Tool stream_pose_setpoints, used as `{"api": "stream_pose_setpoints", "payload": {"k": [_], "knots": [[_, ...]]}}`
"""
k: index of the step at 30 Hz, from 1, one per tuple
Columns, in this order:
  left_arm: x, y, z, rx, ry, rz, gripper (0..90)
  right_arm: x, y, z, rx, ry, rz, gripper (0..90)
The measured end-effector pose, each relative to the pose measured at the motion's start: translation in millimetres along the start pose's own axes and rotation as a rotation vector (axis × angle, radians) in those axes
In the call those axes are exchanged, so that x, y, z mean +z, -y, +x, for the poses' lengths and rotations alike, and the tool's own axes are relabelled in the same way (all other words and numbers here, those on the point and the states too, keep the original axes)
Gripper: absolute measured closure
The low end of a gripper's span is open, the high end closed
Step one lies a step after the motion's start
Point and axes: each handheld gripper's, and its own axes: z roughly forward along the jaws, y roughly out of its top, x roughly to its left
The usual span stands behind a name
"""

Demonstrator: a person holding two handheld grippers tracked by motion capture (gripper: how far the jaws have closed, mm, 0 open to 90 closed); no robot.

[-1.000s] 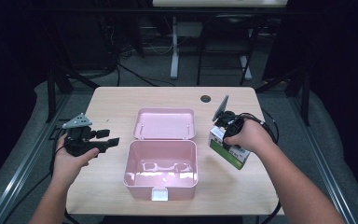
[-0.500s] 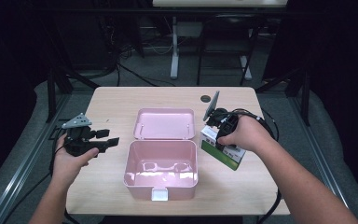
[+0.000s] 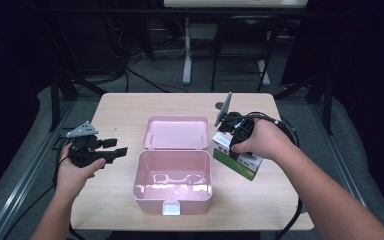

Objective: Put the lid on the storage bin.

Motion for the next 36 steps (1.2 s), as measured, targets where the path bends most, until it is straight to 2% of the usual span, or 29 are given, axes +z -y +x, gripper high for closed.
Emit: {"api": "stream_pose_setpoints", "payload": {"k": [10,20,28,36], "knots": [[0.4,0.1,0.0,0.000,0.001,0.001,40.9,-9.0,0.4,2.7,-0.012,0.004,-0.006,61.5],[0.8,0.1,0.2,0.002,0.002,0.000,40.9,-18.2,-1.6,12.0,-0.062,-0.011,-0.017,61.5],[0.6,0.3,1.0,0.001,0.002,-0.001,40.9,-24.9,-10.1,27.2,-0.114,-0.002,-0.012,61.5],[0.3,0.4,1.2,0.001,0.003,-0.003,40.9,-28.0,-23.3,49.5,-0.189,-0.010,-0.011,61.5]]}}
